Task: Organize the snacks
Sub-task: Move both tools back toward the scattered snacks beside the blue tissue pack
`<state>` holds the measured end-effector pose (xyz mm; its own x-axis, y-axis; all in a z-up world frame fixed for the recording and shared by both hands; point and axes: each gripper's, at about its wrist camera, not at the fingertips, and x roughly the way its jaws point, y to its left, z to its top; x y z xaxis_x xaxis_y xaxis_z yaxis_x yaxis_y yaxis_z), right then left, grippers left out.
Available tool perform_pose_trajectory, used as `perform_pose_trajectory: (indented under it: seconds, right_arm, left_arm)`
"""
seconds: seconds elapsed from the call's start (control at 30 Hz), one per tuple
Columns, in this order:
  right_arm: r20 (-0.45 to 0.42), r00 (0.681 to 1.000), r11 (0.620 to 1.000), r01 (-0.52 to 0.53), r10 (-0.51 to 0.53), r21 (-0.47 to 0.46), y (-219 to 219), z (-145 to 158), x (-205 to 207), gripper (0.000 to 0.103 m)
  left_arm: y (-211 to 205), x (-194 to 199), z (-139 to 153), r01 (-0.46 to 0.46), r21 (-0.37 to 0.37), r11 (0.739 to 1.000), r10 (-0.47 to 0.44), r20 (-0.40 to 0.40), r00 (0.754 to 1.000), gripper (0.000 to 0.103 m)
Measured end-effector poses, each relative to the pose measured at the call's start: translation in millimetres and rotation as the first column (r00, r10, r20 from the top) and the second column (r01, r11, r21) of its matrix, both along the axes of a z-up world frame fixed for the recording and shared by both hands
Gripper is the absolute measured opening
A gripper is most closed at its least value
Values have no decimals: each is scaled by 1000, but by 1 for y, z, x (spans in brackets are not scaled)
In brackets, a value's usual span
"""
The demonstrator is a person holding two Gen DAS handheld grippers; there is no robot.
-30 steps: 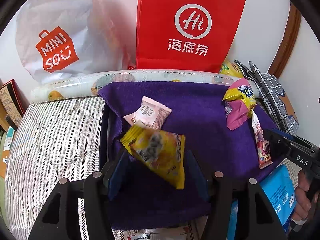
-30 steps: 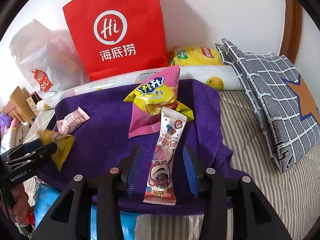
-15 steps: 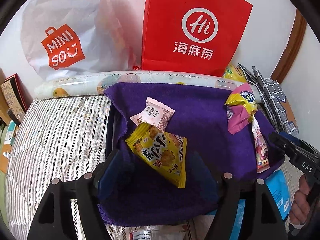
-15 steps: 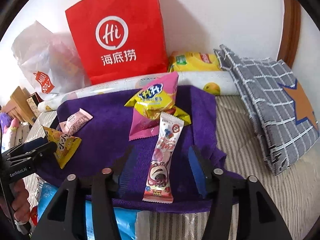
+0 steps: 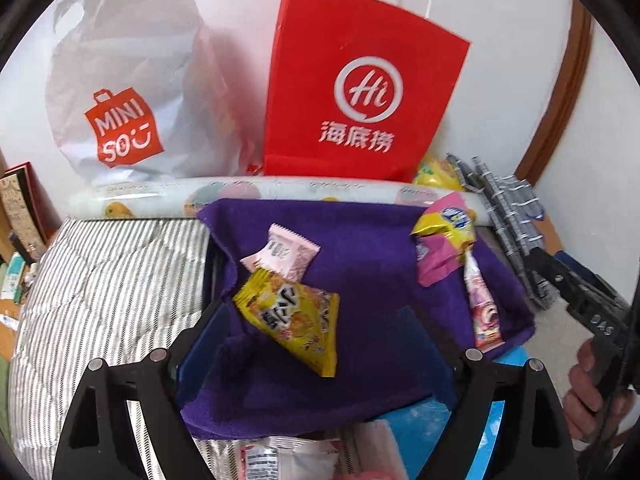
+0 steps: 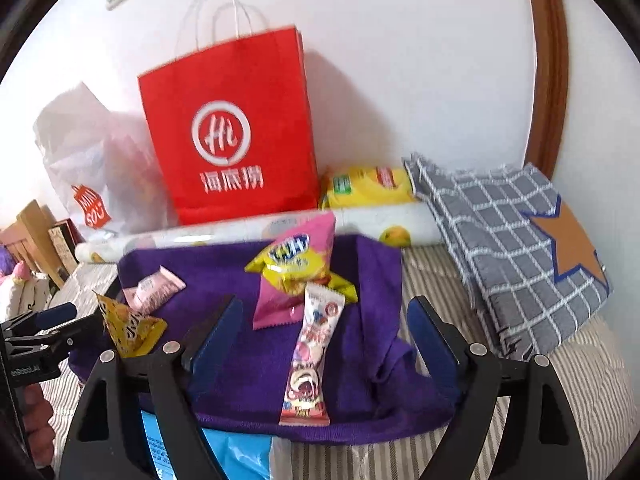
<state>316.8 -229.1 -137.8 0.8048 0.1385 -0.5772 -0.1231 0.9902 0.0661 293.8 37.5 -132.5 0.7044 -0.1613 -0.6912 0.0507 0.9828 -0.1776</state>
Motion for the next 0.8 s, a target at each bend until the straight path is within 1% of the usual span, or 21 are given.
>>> perform_pose_trajectory:
  seconds: [0.1, 0.2, 0.27, 0.4, 0.47, 0.5, 0.6, 0.63, 0.7, 0.77, 0.8]
  right_arm:
    - [2, 1000, 999, 3, -3, -34, 2, 1, 0, 84]
    - [23, 1000, 999, -4, 5, -39, 2, 3, -4, 84]
    - [28, 1000, 999, -5, 6, -48, 4, 3, -6, 84]
    - [4, 1000, 999, 18, -17, -36, 1, 1, -16, 84]
    - [-9, 1000, 999, 30, -30, -29, -1, 0, -25, 84]
    - [-9, 1000, 1000, 20, -20, -14, -2, 0, -31, 84]
    - [-3, 1000, 999, -29, 29, 33, -8, 1, -54, 84]
    - [-2, 999, 999, -33, 33, 35, -8, 1, -60, 84]
    - [-11, 999, 999, -35, 36, 23, -8, 2, -75, 84]
    - [-23, 999, 1000, -26, 25, -18, -7, 2, -91, 84]
    - [-20, 1000, 998, -20, 19, -54, -6, 3, -101, 84]
  left_arm:
    - [-2, -4, 4, 30, -14, 999, -29, 26, 999, 87]
    - [-4, -7, 9, 36, -11, 999, -35, 50, 998, 87]
    - [-4, -9, 11, 40, -25, 999, -38, 60, 997, 87]
    - [-2, -12, 13, 32, -42, 999, -29, 71, 997, 86]
    - [-1, -13, 15, 38, -64, 997, -33, 66, 997, 85]
    - [0, -15, 16, 44, -75, 996, -39, 70, 997, 85]
    - [-1, -18, 20, 44, -68, 997, -39, 74, 997, 85]
    - [-1, -18, 21, 44, -68, 997, -39, 75, 996, 86]
    - [-1, -19, 22, 39, -73, 997, -34, 71, 997, 85]
    - [0, -20, 23, 42, -78, 996, -36, 69, 997, 85]
    - [-1, -21, 24, 41, -72, 997, -36, 68, 997, 85]
